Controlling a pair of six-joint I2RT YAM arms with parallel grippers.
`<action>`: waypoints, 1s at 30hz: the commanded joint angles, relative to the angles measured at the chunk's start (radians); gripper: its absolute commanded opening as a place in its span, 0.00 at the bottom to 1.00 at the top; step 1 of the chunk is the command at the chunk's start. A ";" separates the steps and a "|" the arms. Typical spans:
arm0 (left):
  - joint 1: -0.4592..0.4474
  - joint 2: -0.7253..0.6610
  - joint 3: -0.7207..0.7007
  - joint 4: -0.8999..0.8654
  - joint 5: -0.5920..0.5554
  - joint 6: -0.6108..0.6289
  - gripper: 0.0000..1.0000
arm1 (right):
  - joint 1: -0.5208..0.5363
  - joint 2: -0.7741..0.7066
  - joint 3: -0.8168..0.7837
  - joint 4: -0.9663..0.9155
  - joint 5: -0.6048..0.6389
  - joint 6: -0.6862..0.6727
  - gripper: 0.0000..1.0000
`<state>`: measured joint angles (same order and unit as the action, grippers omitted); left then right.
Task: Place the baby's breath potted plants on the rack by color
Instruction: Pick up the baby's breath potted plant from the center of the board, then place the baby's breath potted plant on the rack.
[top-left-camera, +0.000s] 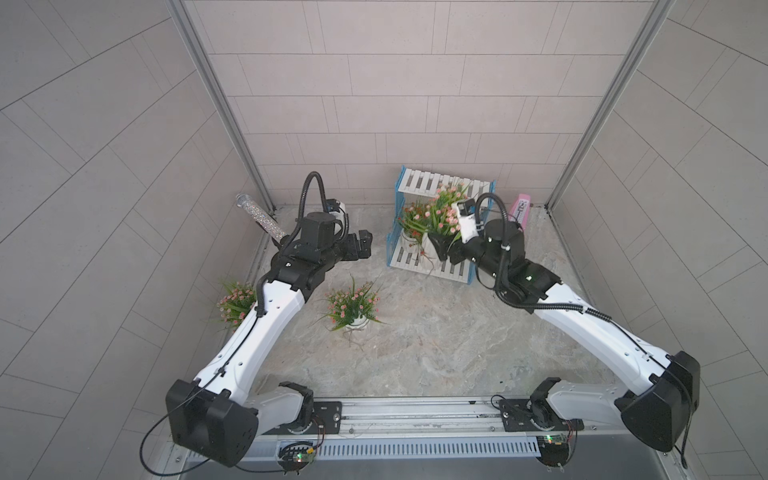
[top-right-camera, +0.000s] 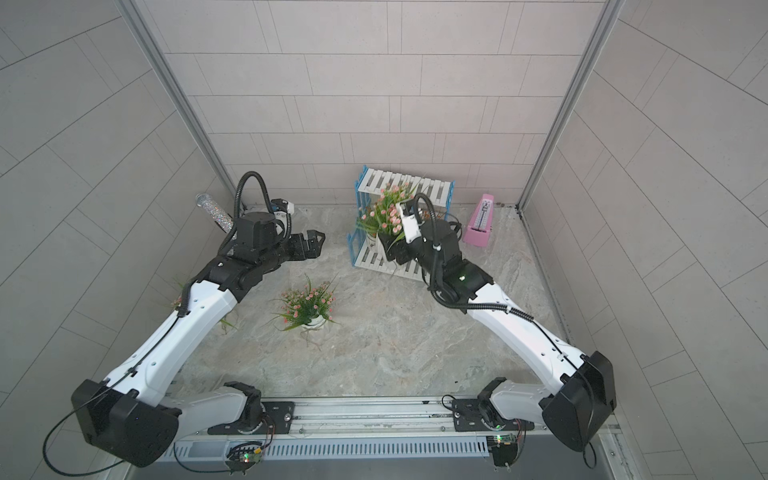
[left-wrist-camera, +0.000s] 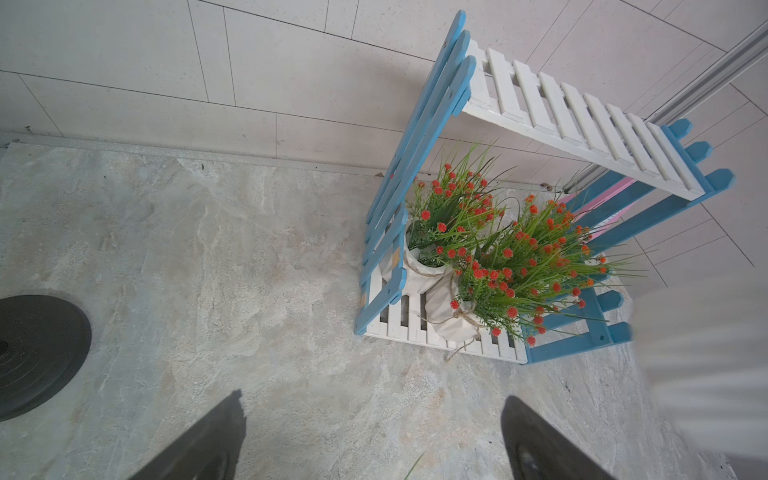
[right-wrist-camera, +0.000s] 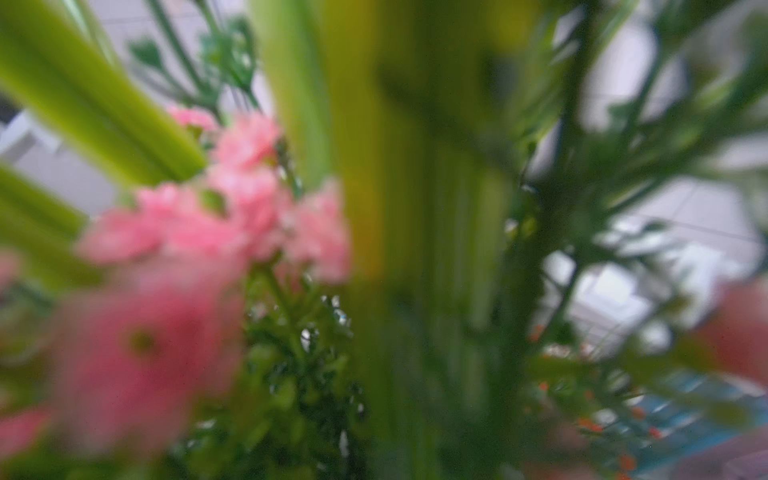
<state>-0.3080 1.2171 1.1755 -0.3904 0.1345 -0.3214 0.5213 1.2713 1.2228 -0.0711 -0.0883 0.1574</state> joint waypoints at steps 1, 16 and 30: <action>-0.006 -0.019 -0.007 0.012 -0.028 0.020 1.00 | -0.085 0.065 0.177 -0.086 -0.074 -0.004 0.86; -0.115 -0.013 -0.023 -0.005 -0.101 0.059 1.00 | -0.324 0.489 0.792 -0.272 -0.196 -0.079 0.86; -0.177 -0.015 -0.019 -0.019 -0.134 0.068 1.00 | -0.364 0.588 0.889 -0.347 -0.162 -0.140 0.86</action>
<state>-0.4786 1.2171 1.1599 -0.4026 0.0204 -0.2691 0.1669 1.8679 2.0884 -0.4652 -0.2615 0.0551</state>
